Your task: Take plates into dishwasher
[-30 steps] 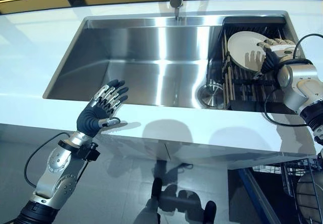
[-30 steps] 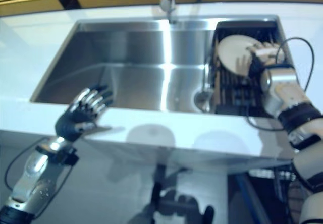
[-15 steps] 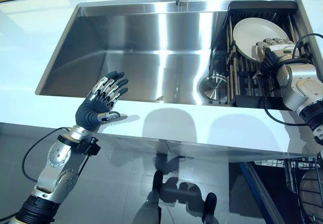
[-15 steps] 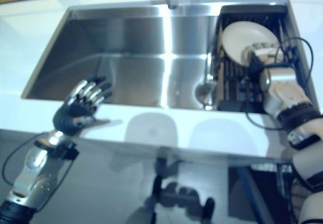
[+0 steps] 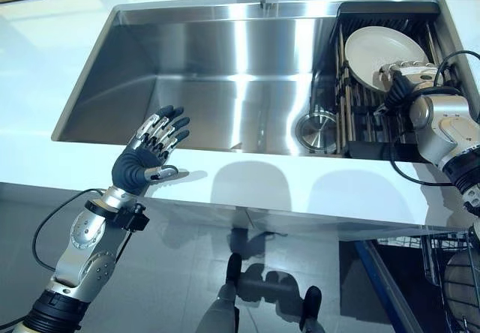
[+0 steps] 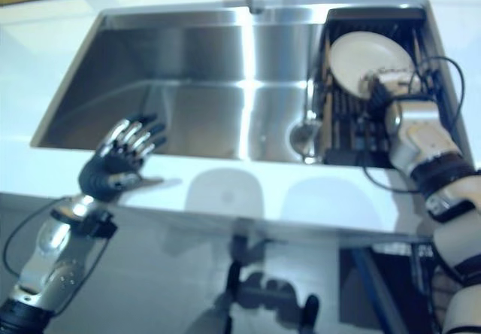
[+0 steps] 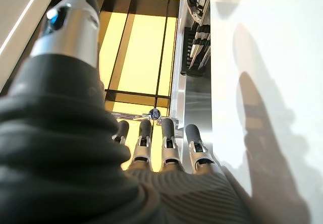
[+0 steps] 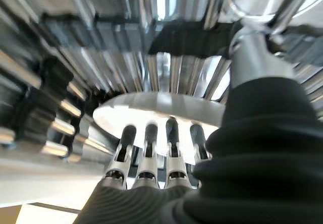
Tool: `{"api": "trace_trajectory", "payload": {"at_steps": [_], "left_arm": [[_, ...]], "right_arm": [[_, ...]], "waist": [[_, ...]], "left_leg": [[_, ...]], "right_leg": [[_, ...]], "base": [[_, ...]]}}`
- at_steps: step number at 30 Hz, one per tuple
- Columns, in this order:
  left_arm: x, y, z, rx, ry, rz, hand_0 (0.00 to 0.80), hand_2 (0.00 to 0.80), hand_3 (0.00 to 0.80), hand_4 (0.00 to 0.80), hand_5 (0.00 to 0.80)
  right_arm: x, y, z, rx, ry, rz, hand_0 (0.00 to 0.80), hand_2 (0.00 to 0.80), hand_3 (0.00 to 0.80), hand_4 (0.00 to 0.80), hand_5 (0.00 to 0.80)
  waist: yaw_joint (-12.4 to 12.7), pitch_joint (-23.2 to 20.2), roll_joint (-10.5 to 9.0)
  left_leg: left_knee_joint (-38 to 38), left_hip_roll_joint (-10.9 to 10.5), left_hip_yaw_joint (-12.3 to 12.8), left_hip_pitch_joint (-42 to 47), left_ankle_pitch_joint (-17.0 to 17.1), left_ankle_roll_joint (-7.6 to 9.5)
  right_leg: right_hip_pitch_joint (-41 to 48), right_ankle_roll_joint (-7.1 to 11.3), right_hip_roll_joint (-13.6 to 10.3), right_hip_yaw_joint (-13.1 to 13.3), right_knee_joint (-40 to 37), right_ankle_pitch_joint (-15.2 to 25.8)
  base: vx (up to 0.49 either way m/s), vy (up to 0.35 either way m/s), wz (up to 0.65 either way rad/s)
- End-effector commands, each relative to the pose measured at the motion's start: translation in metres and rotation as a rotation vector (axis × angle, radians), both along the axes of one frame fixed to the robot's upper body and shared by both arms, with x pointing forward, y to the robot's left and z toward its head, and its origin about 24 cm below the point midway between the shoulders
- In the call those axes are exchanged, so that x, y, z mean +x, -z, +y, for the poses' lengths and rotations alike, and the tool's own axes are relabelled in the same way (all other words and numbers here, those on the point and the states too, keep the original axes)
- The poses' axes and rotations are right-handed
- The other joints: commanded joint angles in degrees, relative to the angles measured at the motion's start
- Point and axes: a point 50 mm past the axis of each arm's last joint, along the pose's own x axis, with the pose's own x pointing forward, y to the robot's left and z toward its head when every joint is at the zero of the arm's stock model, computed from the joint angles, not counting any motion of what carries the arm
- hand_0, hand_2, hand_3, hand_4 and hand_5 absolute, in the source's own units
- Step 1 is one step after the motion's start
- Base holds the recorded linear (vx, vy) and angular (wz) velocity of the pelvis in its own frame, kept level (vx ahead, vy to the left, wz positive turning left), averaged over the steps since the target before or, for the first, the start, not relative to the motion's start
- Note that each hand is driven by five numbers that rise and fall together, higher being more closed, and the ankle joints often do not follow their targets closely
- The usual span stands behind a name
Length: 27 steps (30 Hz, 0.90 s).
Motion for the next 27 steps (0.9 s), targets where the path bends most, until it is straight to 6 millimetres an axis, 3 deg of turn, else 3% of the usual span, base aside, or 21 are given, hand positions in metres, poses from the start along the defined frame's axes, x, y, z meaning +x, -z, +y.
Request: {"api": "trace_trajectory", "payload": {"at_steps": [1, 2, 3, 4, 16, 27], "left_arm": [[-0.003, -0.011, -0.007, 0.005, 0.037, -0.055, 0.0, 0.0, 0.0, 0.0, 0.0], [-0.003, -0.011, -0.007, 0.005, 0.039, -0.056, 0.0, 0.0, 0.0, 0.0, 0.0], [-0.003, -0.012, -0.007, 0.005, 0.04, -0.056, 0.0, 0.0, 0.0, 0.0, 0.0], [-0.003, -0.012, -0.007, 0.005, 0.04, -0.056, 0.0, 0.0, 0.0, 0.0, 0.0], [-0.002, -0.015, -0.006, -0.006, 0.05, -0.057, 0.0, 0.0, 0.0, 0.0, 0.0], [-0.004, -0.015, -0.002, -0.015, 0.072, -0.05, 0.0, 0.0, 0.0, 0.0, 0.0]], "right_arm": [[-0.012, -0.059, -0.004, -0.054, 0.08, -0.171, 0.524, 0.524, 0.524, 0.524, 0.524], [-0.012, -0.061, -0.005, -0.06, 0.09, -0.174, 0.612, 0.612, 0.612, 0.612, 0.612], [-0.012, -0.063, -0.005, -0.064, 0.097, -0.177, 0.784, 0.784, 0.784, 0.784, 0.784], [-0.012, -0.063, -0.005, -0.065, 0.1, -0.178, 0.8, 0.8, 0.8, 0.8, 0.8], [-0.015, -0.074, -0.015, -0.122, 0.218, -0.26, 0.8, 0.8, 0.8, 0.8, 0.8], [-0.023, -0.085, -0.022, -0.14, 0.229, -0.336, 0.8, 0.8, 0.8, 0.8, 0.8]], "waist": [[1.8, 1.4, -2.07], [1.9, 1.4, -1.97], [2.0, 1.5, -1.86], [2.1, 1.5, -1.82], [3.0, 2.1, -0.74], [3.0, 0.6, -0.9]], "left_leg": [[-0.3, 0.1, 1.3, 0.4, -2.4, -0.02], [-0.3, 0.1, 1.3, 0.2, -2.4, -0.03], [-0.3, 0.1, 1.2, 0.0, -2.3, -0.03], [-0.3, 0.0, 1.2, 0.0, -2.3, -0.03], [-0.3, -0.4, 1.1, -1.9, -1.6, 0.05], [-0.3, -0.1, 1.6, -1.6, -1.7, -0.17]], "right_leg": [[-5.3, 1.48, -4.1, -2.2, 0.8, 5.8], [-5.4, 1.49, -4.1, -2.3, 0.8, 5.8], [-5.5, 1.52, -4.2, -2.4, 0.8, 5.8], [-5.6, 1.52, -4.2, -2.4, 0.8, 5.9], [-6.7, 1.73, -4.6, -3.8, 0.7, 6.2], [-6.4, 2.06, -4.7, -4.5, 0.6, 6.4]], "base": [[0.001, -0.013, -0.05], [0.0, 0.0, 0.0], [0.0, 0.0, 0.0], [0.0, 0.0, 0.0], [-0.016, -0.003, -0.01], [-0.015, -0.004, 0.0]]}}
